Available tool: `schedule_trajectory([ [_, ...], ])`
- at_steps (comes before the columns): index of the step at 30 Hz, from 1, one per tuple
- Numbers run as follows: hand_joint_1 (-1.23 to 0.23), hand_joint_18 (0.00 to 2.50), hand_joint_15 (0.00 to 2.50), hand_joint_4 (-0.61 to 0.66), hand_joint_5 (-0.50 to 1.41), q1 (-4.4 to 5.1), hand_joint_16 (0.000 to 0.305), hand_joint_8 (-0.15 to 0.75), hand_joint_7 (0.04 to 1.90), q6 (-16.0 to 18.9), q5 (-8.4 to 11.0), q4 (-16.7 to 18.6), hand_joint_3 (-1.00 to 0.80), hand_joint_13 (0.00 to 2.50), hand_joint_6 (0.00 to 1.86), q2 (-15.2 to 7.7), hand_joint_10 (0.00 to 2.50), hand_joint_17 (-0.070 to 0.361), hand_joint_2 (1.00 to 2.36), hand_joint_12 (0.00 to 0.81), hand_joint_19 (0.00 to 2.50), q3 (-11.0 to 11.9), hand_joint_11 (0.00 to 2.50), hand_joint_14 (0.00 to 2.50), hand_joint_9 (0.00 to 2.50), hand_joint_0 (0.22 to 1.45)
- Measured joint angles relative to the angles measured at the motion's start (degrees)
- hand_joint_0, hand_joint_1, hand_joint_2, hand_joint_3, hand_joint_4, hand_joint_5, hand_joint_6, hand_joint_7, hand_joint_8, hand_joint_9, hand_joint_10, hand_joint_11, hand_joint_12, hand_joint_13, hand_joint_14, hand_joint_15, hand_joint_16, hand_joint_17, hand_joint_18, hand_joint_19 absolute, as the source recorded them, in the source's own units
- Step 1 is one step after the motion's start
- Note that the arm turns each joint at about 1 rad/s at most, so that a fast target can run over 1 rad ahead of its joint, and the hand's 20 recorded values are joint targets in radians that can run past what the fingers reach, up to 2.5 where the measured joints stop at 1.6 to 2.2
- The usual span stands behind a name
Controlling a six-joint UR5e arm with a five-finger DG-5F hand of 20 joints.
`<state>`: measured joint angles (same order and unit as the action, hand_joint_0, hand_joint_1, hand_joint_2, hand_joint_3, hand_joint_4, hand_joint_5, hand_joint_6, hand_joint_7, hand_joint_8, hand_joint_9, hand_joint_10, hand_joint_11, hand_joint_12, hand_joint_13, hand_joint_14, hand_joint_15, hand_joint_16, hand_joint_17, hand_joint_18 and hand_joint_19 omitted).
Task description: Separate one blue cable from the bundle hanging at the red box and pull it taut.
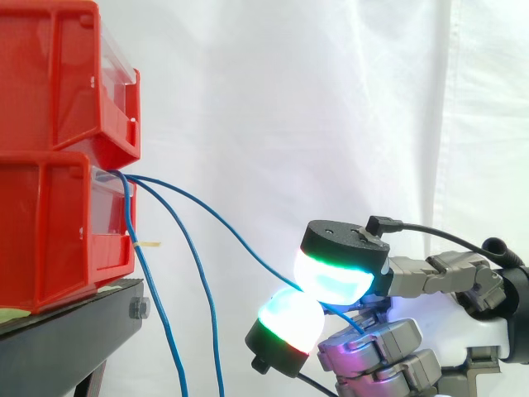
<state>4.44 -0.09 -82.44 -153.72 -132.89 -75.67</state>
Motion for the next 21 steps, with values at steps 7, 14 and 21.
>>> schedule_trajectory([
  [7, -0.78, 1.38, 1.41, -0.19, -0.16, 0.03, 0.047, 0.369, 1.14, 0.0, 0.0, 0.0, -0.08, 0.73, 0.92, 0.0, 2.5, 0.106, 1.01, 0.411, 1.28, 0.0, 1.29, 2.5, 0.55, 0.7],
  [14, -0.77, 1.39, 1.4, -0.18, -0.17, 0.03, 0.048, 0.367, 1.13, 0.0, 0.0, 0.0, -0.08, 0.72, 0.92, 0.0, 2.5, 0.107, 1.01, 0.411, 1.27, 0.0, 1.28, 2.5, 0.55, 0.7],
  [21, -0.78, 1.38, 1.41, -0.19, -0.16, 0.0, 0.047, 0.368, 1.14, 0.0, 0.0, 0.0, -0.08, 0.73, 0.92, 0.0, 2.5, 0.105, 1.01, 0.414, 1.29, 0.01, 1.29, 2.5, 0.55, 0.7],
])
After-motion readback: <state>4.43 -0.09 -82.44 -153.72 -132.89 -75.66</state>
